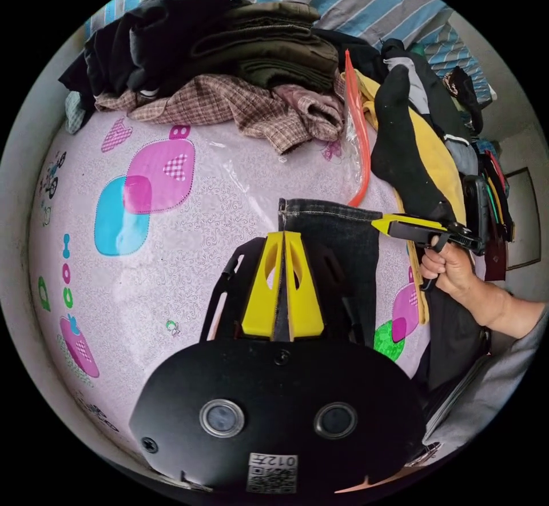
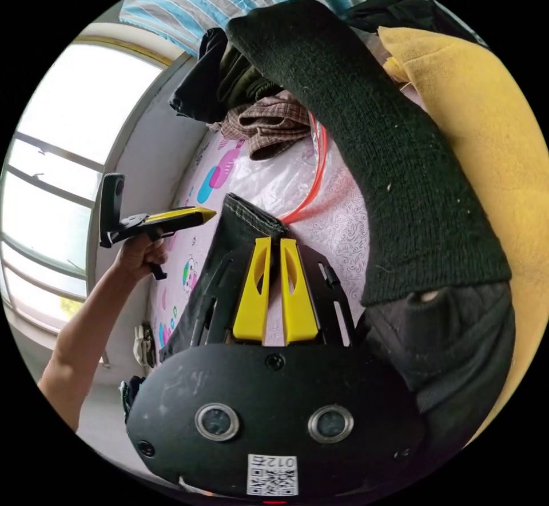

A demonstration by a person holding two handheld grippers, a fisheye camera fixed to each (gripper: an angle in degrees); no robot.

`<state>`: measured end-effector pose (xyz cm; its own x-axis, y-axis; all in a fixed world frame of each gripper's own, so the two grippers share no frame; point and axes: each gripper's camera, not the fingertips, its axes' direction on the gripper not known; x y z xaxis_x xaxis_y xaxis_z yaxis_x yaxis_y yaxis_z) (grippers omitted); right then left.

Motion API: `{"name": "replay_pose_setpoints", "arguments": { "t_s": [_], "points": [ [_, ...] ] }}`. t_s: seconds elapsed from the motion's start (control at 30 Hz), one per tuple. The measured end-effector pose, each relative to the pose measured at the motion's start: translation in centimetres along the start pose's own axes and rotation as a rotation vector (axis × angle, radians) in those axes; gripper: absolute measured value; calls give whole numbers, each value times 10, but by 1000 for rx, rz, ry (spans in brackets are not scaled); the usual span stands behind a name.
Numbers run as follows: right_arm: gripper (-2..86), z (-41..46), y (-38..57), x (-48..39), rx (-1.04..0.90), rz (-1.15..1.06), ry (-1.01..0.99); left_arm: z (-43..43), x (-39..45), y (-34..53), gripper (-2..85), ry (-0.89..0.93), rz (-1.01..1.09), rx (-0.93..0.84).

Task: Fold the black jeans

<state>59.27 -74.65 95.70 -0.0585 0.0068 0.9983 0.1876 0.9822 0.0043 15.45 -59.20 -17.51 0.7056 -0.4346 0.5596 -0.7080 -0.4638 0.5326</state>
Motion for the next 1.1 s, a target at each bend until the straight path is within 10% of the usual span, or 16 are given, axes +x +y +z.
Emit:
{"name": "replay_pose_setpoints", "arguments": {
  "t_s": [1.1],
  "points": [
    [-5, -37, 9, -19, 109, -37, -184, -21, -1, -14, 6, 59, 34, 15]
  ]
}}
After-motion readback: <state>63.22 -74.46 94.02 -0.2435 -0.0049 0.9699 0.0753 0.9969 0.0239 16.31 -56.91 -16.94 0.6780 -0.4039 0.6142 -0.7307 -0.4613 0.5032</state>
